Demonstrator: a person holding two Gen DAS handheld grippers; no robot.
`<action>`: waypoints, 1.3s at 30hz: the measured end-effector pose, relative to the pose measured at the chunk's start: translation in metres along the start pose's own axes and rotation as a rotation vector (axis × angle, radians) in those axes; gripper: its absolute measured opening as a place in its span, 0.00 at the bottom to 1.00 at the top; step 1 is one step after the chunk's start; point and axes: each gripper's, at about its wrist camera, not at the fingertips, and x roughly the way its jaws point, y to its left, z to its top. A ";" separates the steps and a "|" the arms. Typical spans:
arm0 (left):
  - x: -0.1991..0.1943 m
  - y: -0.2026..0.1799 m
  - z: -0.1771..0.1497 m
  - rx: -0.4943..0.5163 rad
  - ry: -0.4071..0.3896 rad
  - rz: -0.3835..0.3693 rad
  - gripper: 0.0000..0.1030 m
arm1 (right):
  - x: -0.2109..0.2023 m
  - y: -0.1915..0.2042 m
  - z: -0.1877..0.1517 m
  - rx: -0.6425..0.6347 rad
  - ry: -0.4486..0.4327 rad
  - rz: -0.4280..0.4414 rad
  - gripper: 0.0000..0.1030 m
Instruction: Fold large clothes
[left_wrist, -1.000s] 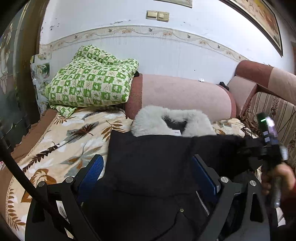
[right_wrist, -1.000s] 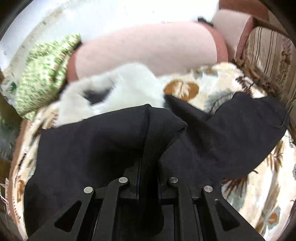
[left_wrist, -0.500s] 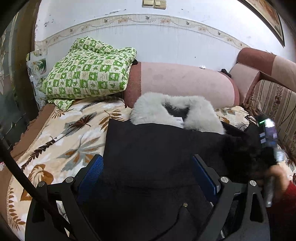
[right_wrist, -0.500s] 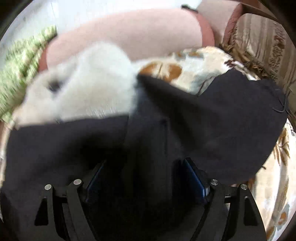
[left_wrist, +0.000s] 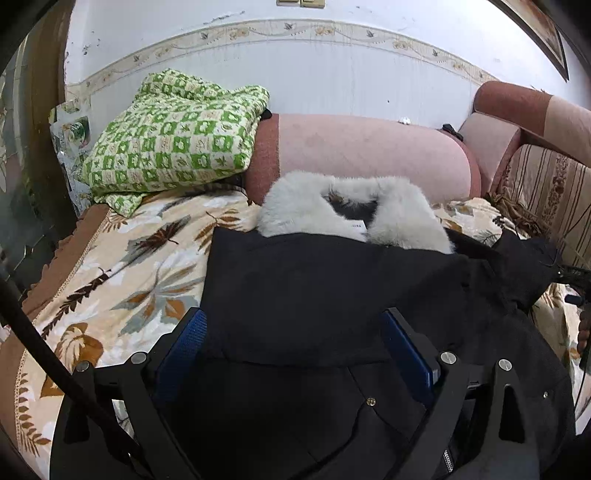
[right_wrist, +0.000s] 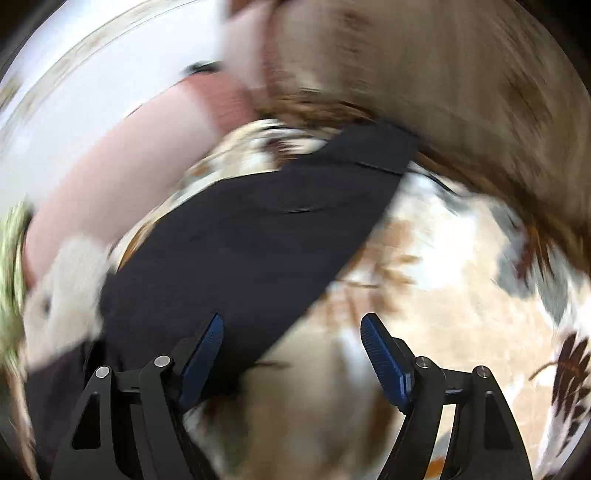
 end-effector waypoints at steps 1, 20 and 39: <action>0.003 -0.001 -0.001 0.000 0.010 -0.003 0.91 | 0.001 -0.014 0.003 0.042 0.003 0.009 0.78; 0.051 -0.019 -0.020 0.067 0.137 0.020 0.91 | 0.070 -0.031 0.052 0.162 -0.011 0.072 0.75; 0.043 -0.010 -0.015 0.012 0.111 0.031 0.91 | 0.020 -0.023 0.051 0.138 -0.033 0.132 0.03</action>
